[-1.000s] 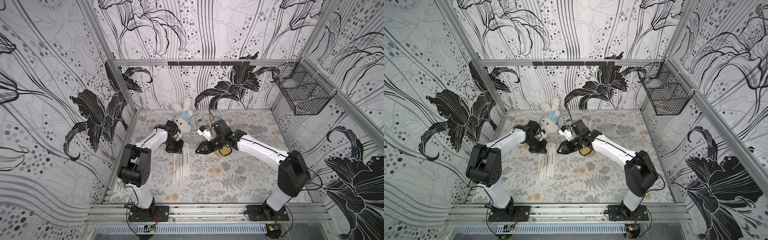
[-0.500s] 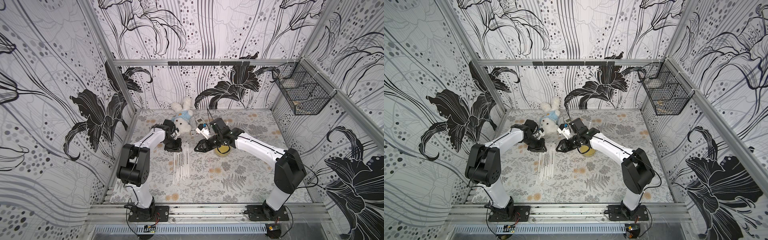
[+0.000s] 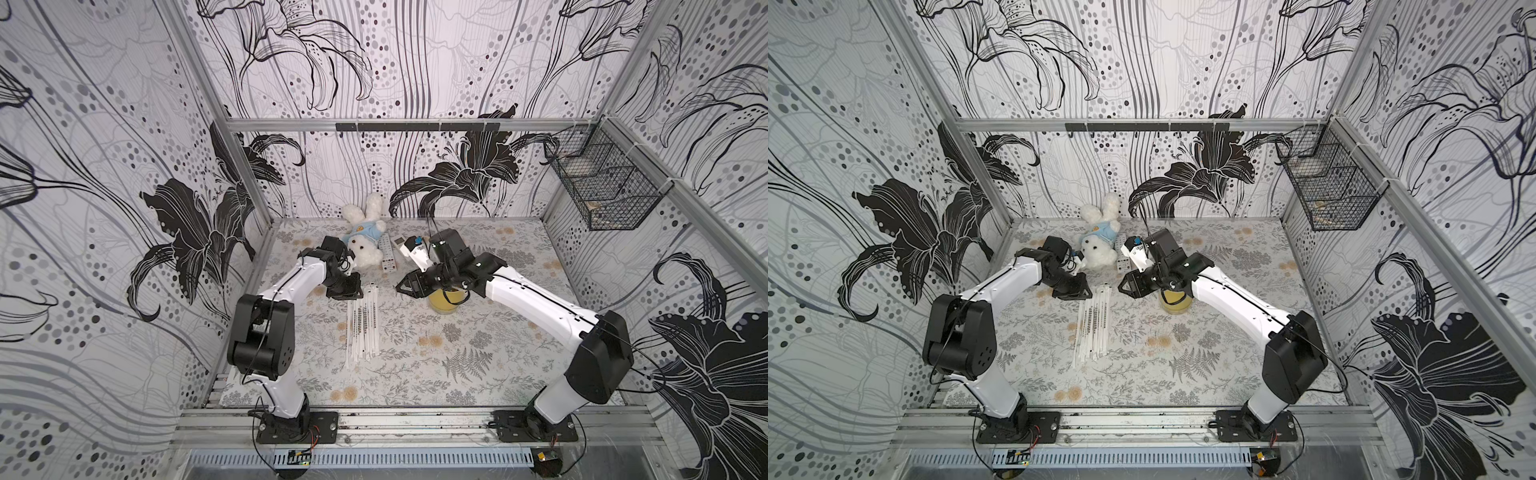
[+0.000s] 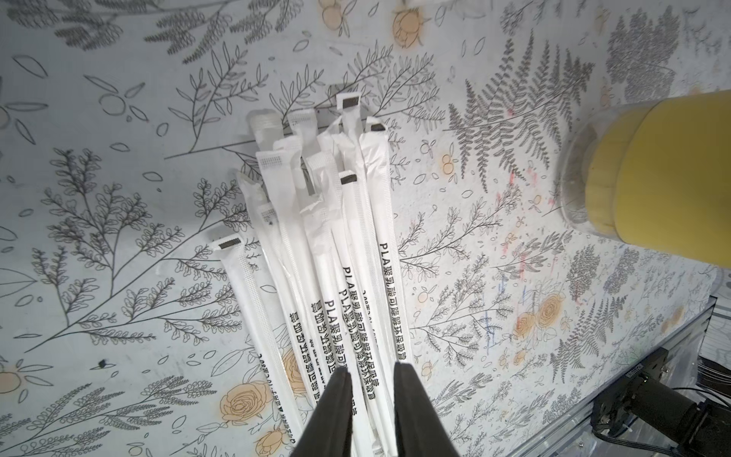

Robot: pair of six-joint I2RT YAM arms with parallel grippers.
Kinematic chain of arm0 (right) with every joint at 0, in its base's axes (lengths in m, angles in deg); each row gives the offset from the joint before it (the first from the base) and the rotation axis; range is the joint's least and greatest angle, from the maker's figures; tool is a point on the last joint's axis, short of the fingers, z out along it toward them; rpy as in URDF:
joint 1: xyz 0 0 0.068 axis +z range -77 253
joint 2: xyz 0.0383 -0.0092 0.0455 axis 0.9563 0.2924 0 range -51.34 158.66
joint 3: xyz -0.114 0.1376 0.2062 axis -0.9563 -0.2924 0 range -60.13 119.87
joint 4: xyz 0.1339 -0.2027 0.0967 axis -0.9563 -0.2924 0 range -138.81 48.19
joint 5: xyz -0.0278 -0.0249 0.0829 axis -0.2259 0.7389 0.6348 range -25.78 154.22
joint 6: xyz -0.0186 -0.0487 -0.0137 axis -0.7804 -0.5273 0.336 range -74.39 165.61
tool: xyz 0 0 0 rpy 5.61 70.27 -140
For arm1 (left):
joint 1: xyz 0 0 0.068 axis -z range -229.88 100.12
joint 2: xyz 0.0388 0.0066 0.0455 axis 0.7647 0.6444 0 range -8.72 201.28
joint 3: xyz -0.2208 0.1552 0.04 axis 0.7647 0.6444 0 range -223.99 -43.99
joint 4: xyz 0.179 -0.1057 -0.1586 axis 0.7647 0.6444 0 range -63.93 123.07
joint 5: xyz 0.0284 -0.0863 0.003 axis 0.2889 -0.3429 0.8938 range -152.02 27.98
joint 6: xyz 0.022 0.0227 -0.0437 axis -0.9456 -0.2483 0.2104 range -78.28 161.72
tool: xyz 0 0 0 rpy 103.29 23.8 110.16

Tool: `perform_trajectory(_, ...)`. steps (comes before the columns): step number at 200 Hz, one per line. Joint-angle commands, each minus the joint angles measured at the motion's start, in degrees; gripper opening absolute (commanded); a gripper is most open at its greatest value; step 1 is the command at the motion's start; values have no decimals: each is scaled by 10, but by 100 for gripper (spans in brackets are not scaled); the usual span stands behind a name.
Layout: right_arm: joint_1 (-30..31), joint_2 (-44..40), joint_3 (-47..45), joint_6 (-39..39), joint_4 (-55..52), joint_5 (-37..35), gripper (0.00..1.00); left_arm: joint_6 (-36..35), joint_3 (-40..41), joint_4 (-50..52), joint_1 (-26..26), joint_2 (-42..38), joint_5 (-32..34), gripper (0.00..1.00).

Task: Take the straws out of the storage container
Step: Place the straw at the center of the board, then pick up the straw from the container.

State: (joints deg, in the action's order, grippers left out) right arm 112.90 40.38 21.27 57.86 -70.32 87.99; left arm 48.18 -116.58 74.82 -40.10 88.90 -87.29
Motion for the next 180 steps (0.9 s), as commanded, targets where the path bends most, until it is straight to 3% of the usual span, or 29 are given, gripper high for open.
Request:
perform_trajectory(1, 2, -25, 30, -28, -36, -68, 44, 6, 1, -56, 13, -61, 1, 28)
perform_trajectory(46, -4, -52, 46, -39, -66, -185, 41, 0, 15, -147, 113, -186, 55, 33)
perform_trajectory(83, -45, -87, 17, -14, -62, -206, 40, -44, 75, -285, 237, -259, 126, 35)
perform_trajectory(131, -96, -116, -27, 4, -67, -219, 44, -44, 173, -493, 307, -259, 135, 35)
perform_trajectory(180, -127, -118, -61, 13, -42, -208, 46, -61, 191, -606, 341, -209, 105, 40)
